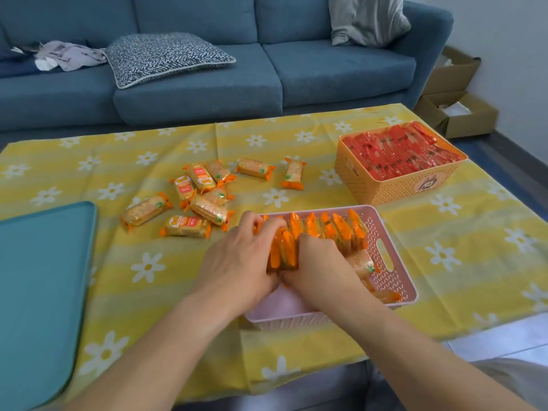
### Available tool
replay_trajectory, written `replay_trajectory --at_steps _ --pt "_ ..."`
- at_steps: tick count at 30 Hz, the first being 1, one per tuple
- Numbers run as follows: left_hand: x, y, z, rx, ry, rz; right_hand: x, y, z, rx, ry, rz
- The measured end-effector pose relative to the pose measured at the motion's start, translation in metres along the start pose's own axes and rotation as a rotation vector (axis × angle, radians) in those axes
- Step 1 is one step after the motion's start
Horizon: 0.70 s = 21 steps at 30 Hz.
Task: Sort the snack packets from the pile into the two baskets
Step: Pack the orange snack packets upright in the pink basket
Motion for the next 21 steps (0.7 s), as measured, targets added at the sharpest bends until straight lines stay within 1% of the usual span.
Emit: replay_trajectory --at_steps 2,4,6,8,9,10,12,13,15,17,21 --pt "0.002 0.003 -0.001 -0.054 0.031 0.055 -0.005 0.005 0.005 0.023 0.003 -0.004" --pt "0.003 0.008 -0.002 -0.104 0.111 0.126 -0.006 0.005 0.009 0.051 -0.017 -0.015" --pt "0.001 0.013 -0.005 -0.094 0.169 0.145 -0.005 -0.001 0.009 0.094 -0.035 -0.092" --pt "-0.003 0.015 -0.006 -0.079 0.163 0.126 -0.003 -0.013 0.010 0.111 -0.021 -0.168" --pt "-0.005 0.015 -0.006 -0.077 0.146 0.118 -0.003 -0.021 0.011 0.101 -0.010 -0.146" --pt "-0.006 0.016 -0.006 -0.083 0.130 0.113 -0.003 -0.029 0.013 0.073 -0.013 -0.073" --pt "-0.006 0.017 -0.003 -0.109 0.119 0.125 -0.004 -0.039 0.020 0.033 -0.069 0.099" --pt "-0.006 0.018 -0.002 -0.117 0.119 0.138 -0.003 -0.042 0.021 0.042 -0.115 0.120" --pt "-0.006 0.017 0.000 -0.121 0.108 0.154 -0.001 -0.040 0.021 0.158 -0.162 0.078" --pt "-0.005 0.014 0.001 -0.123 0.094 0.162 0.000 -0.035 0.021 0.296 -0.161 0.064" --pt "0.000 0.012 0.010 -0.124 0.034 0.113 -0.001 -0.032 0.017 0.376 -0.176 0.100"
Point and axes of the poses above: each hand's wrist, its own x-axis away from the middle knuckle, its own y-axis out of the palm, z = x × y, the point moved 1 cm from there along -x, towards the middle knuckle, and after that the axes turned 7 degrees about -x, right-handed, at the moved point
